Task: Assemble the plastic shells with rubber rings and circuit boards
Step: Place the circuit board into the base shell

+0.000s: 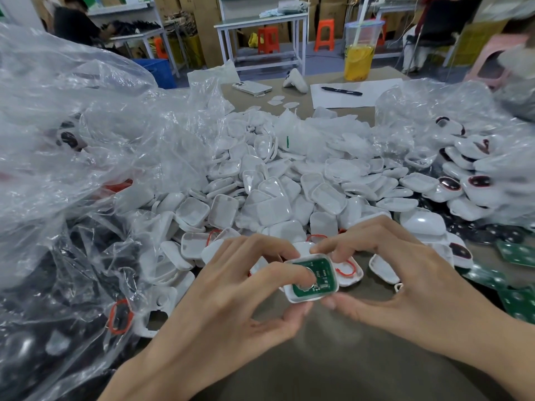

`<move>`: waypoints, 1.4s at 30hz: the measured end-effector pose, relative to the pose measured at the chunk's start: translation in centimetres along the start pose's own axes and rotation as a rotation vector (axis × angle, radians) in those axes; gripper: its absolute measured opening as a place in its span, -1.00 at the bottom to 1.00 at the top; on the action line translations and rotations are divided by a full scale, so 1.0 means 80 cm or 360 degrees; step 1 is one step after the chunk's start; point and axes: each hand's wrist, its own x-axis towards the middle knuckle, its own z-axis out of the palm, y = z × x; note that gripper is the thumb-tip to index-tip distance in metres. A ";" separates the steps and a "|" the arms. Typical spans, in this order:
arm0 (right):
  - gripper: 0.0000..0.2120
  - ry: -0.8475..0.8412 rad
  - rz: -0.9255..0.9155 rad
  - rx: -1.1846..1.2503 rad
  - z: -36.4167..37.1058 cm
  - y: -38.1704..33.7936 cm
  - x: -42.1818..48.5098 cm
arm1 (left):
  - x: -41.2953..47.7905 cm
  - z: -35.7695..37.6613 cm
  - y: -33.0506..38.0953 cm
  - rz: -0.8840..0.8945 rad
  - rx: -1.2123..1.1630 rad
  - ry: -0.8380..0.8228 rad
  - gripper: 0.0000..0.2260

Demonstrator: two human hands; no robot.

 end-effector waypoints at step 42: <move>-0.56 -0.0087 0.0098 0.0022 0.000 -0.006 0.001 | -0.002 -0.004 0.002 -0.0077 -0.0065 -0.0207 -0.74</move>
